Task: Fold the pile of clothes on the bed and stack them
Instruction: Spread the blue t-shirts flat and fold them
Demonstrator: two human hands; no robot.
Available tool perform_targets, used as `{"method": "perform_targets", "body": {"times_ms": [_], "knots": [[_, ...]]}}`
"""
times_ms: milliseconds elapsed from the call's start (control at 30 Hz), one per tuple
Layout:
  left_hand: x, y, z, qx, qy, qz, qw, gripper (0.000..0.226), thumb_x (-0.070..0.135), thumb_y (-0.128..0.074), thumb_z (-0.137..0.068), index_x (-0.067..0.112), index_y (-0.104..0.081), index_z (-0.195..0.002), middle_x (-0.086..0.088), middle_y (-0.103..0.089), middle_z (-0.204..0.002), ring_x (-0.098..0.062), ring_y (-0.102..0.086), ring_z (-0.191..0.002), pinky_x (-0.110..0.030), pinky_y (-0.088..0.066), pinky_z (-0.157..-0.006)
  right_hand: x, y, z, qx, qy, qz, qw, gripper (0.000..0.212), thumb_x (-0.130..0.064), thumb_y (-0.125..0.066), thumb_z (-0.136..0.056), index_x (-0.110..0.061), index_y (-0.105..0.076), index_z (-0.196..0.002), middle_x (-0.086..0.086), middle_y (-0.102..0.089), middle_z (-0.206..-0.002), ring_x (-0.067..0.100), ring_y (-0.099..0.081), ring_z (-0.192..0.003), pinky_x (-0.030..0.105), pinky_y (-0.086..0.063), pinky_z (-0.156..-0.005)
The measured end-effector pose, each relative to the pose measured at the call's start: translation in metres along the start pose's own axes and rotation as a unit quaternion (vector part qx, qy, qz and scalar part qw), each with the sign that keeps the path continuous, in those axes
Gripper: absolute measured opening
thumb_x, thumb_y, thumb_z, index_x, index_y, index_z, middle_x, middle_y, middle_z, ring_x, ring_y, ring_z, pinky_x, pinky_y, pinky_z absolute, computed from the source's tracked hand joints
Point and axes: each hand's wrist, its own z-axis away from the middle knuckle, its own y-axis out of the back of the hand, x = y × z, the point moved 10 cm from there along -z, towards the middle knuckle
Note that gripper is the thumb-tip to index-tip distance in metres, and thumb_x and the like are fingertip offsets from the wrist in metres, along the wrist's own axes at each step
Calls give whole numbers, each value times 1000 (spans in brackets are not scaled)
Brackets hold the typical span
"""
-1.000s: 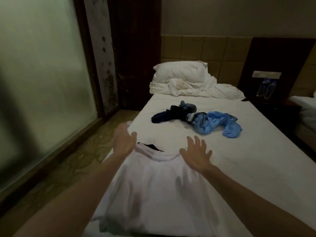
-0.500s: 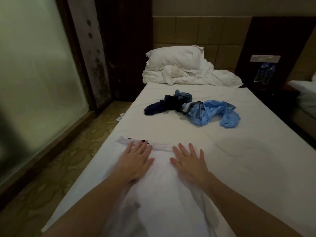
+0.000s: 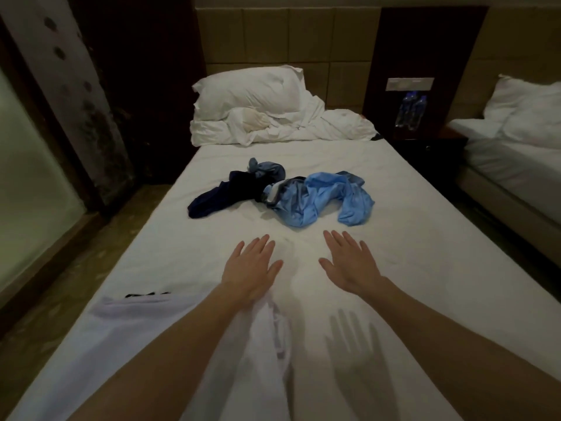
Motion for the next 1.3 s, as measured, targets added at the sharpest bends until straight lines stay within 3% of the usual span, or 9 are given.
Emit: {"method": "perform_targets", "body": {"times_ms": [167,467,667,833,967,1033,1133,1233,1300], "knots": [[0,-26,-79,5,26,11,1000,62,51,-23,-104,21,-14,-158,3,-8,-166,-14,-9,-152,-41,-7,-125,24,-15,-74,-12,14,17,1000,66,-37,-41,-102,-18,-10,-157,1,-12,-165,22,-7,-152,48,-10,-123],[-36,-86,-184,65,94,92,989,54,34,-37,-103,21,-25,-154,3,-24,-162,-15,-30,-145,-35,-26,-116,13,-74,-224,45,84,-1,995,61,-29,-54,-96,-23,-28,-150,4,-49,-140,27,-43,-130,43,-40,-103],[-57,-110,-204,85,128,159,975,57,28,-41,-102,21,-23,-155,-1,-34,-158,-21,-39,-140,-38,-32,-112,2,-106,-264,77,103,42,991,22,-16,-55,-94,-19,-56,-115,5,-46,-135,25,-34,-136,51,-9,-118],[-43,-96,-183,81,102,212,969,76,20,-54,-96,31,-12,-157,-4,-33,-157,-25,-41,-136,-37,-41,-103,3,-69,-217,88,133,-64,985,14,-20,-44,-100,-15,-48,-112,11,-65,-106,34,-61,-94,41,-46,-77],[-6,-72,-154,42,37,183,982,75,32,-65,-90,30,-27,-155,-6,-14,-164,-26,-24,-147,-37,-34,-113,-9,-18,-143,92,192,-86,973,19,-22,-47,-101,-16,-49,-119,9,-67,-109,33,-64,-93,38,-43,-70],[21,-53,-133,30,-12,193,981,56,36,-64,-89,22,-50,-142,-5,-29,-159,-26,-34,-142,-36,-37,-112,-21,14,-96,121,234,-117,958,20,-21,-50,-100,-14,-53,-118,8,-68,-105,29,-65,-89,33,-41,-69],[46,-16,-89,28,-13,320,947,27,15,-54,-92,11,-61,-118,-9,-65,-118,-26,-62,-105,-39,-50,-89,-29,60,-25,191,277,-135,932,9,-20,-49,-96,-19,-53,-105,4,-68,-83,21,-63,-66,21,-37,-59],[57,19,-35,30,19,424,905,10,0,-45,-96,9,-49,-93,-7,-58,-79,-19,-53,-68,-35,-42,-63,-25,83,26,196,286,-159,924,15,-25,-41,-99,-15,-53,-95,3,-63,-73,21,-58,-57,33,-48,-52],[65,44,-1,48,10,447,893,12,-3,-45,-95,8,-47,-88,-10,-58,-78,-15,-51,-69,-29,-41,-63,-20,97,59,216,282,-161,921,28,-32,-39,-100,-12,-57,-95,3,-64,-75,21,-60,-61,33,-50,-58]]}}
